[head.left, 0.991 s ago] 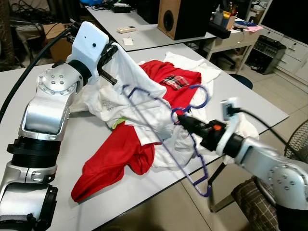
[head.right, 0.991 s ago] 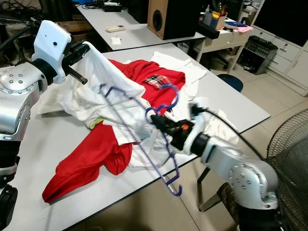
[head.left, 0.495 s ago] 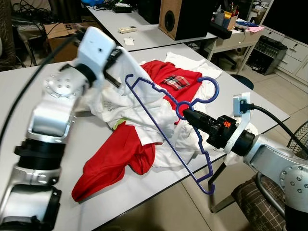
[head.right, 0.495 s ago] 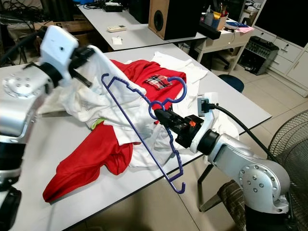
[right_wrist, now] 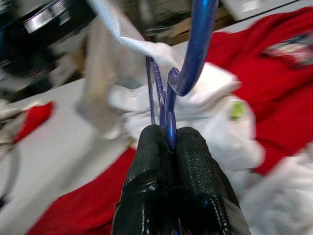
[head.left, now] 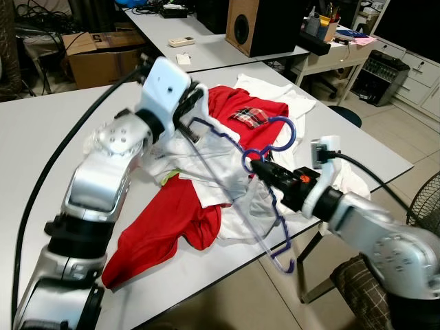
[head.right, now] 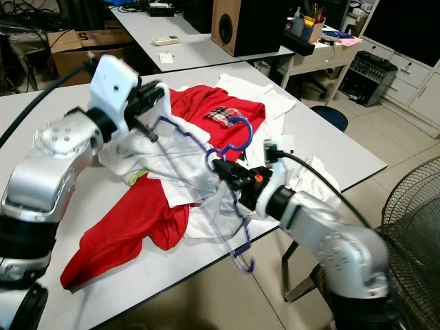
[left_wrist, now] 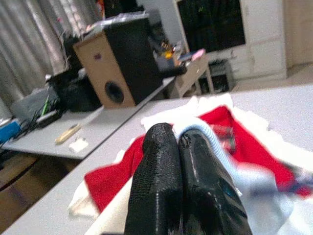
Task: Hang hanger
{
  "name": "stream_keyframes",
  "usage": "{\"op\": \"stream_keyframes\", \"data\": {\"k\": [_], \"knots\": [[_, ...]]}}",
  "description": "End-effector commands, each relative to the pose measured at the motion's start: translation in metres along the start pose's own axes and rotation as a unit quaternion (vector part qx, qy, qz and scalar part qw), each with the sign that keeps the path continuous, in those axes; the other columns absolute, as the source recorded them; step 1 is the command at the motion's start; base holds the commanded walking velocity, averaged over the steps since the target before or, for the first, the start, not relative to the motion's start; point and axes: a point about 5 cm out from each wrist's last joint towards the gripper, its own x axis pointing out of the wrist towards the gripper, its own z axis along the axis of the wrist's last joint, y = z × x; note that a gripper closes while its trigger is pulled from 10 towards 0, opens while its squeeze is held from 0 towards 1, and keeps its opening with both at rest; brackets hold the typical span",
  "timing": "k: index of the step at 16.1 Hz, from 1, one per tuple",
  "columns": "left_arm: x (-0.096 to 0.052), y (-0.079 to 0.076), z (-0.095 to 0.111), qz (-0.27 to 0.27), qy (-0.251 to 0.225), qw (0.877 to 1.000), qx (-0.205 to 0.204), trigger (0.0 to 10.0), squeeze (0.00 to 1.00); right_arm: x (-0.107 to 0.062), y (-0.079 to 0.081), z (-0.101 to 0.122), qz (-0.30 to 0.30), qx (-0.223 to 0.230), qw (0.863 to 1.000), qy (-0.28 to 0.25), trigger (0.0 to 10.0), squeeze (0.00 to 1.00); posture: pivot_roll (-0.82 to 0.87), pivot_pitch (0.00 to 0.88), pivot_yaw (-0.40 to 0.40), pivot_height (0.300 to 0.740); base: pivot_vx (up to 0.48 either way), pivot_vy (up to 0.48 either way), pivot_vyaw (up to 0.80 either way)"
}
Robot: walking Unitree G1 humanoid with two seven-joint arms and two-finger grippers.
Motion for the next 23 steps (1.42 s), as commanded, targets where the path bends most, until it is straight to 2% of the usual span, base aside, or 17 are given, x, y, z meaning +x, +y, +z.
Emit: {"op": "stream_keyframes", "data": {"k": [1,4,5,6,7,10,11,12,13,14,15,16,18,19,20,22,23], "knots": [[-0.002,0.002,0.0,0.01,0.006,1.0,0.014,0.0,0.0,-0.003,-0.009,0.002,-0.054,-0.008,0.998,-0.023,10.0,0.0,0.04,0.0,-0.089,0.74,0.0,0.0,0.0],[-0.011,0.017,-0.007,0.059,0.02,0.998,0.025,0.0,0.0,-0.013,-0.024,0.015,-0.134,0.06,0.98,-0.137,10.0,0.0,0.03,0.0,-0.083,0.74,0.0,0.0,0.0],[-0.012,0.018,-0.008,0.058,0.023,0.998,0.029,0.0,0.0,-0.014,-0.026,0.018,-0.135,0.078,0.976,-0.151,10.0,0.0,0.03,0.0,-0.081,0.74,0.0,0.0,0.0],[-0.013,0.019,-0.01,0.057,0.026,0.997,0.037,0.0,0.0,-0.015,-0.027,0.019,-0.127,0.102,0.974,-0.158,10.0,0.0,0.03,0.0,-0.077,0.74,0.0,0.0,0.0],[-0.013,0.019,-0.01,0.058,0.026,0.997,0.047,0.0,0.0,-0.013,-0.026,0.015,-0.1,0.122,0.978,-0.138,10.0,0.0,0.03,0.0,-0.077,0.74,0.0,0.0,0.0],[-0.014,0.023,-0.005,0.069,0.014,0.996,0.059,0.0,0.0,-0.01,-0.023,0.012,-0.065,0.152,0.979,-0.12,10.0,0.0,0.04,0.0,-0.088,0.74,0.0,0.0,0.0],[-0.016,0.037,0.008,0.102,-0.014,0.992,0.076,0.0,0.0,-0.004,-0.013,0.021,-0.014,0.15,0.981,-0.123,10.0,0.0,0.04,0.0,-0.092,0.74,0.0,0.0,0.0],[-0.021,0.056,0.025,0.15,-0.043,0.983,0.097,0.0,0.0,0.001,0.0,0.038,0.045,0.134,0.978,-0.151,10.0,0.0,0.05,0.0,-0.102,0.74,0.0,0.0,0.0],[-0.024,0.065,0.031,0.169,-0.053,0.979,0.104,0.0,0.0,0.001,0.005,0.046,0.067,0.131,0.975,-0.169,10.0,0.0,0.05,0.0,-0.102,0.74,0.0,0.0,0.0],[-0.035,0.089,0.053,0.22,-0.085,0.964,0.125,0.0,0.0,0.0,0.008,0.059,0.093,0.138,0.966,-0.197,10.0,0.0,0.06,0.0,-0.118,0.74,0.0,0.0,0.0],[-0.037,0.095,0.062,0.217,-0.101,0.962,0.132,0.0,0.0,0.001,0.003,0.049,0.074,0.116,0.977,-0.162,10.0,0.0,0.06,0.0,-0.118,0.74,0.0,0.0,0.0],[-0.034,0.089,0.061,0.193,-0.101,0.967,0.131,0.0,0.0,0.002,-0.005,0.035,0.04,0.097,0.987,-0.119,10.0,0.0,0.07,0.0,-0.124,0.74,0.0,0.0,0.0],[-0.026,0.072,0.051,0.149,-0.09,0.978,0.116,0.0,0.0,0.0,-0.016,0.016,-0.022,0.054,0.996,-0.061,10.0,0.0,0.06,0.0,-0.116,0.74,0.0,0.0,0.0],[-0.019,0.05,0.035,0.099,-0.065,0.989,0.093,0.0,0.0,-0.006,-0.024,0.001,-0.073,0.021,0.997,-0.019,10.0,0.0,0.05,0.0,-0.1,0.74,0.0,0.0,0.0],[-0.015,0.032,0.024,0.062,-0.049,0.994,0.075,0.0,0.0,-0.011,-0.028,-0.008,-0.102,0.011,0.995,0.004,10.0,0.0,0.05,0.0,-0.095,0.74,0.0,0.0,0.0],[-0.007,0.002,0.012,0.003,-0.037,0.998,0.042,0.0,0.0,-0.018,-0.02,-0.013,-0.087,0.014,0.996,0.008,10.0,0.0,0.03,0.0,-0.079,0.74,0.0,0.0,0.0],[-0.006,-0.002,0.012,-0.003,-0.036,0.999,0.04,0.0,0.0,-0.02,-0.018,-0.013,-0.084,0.012,0.996,0.009,10.0,0.0,0.03,0.0,-0.079,0.74,0.0,0.0,0.0]]}}
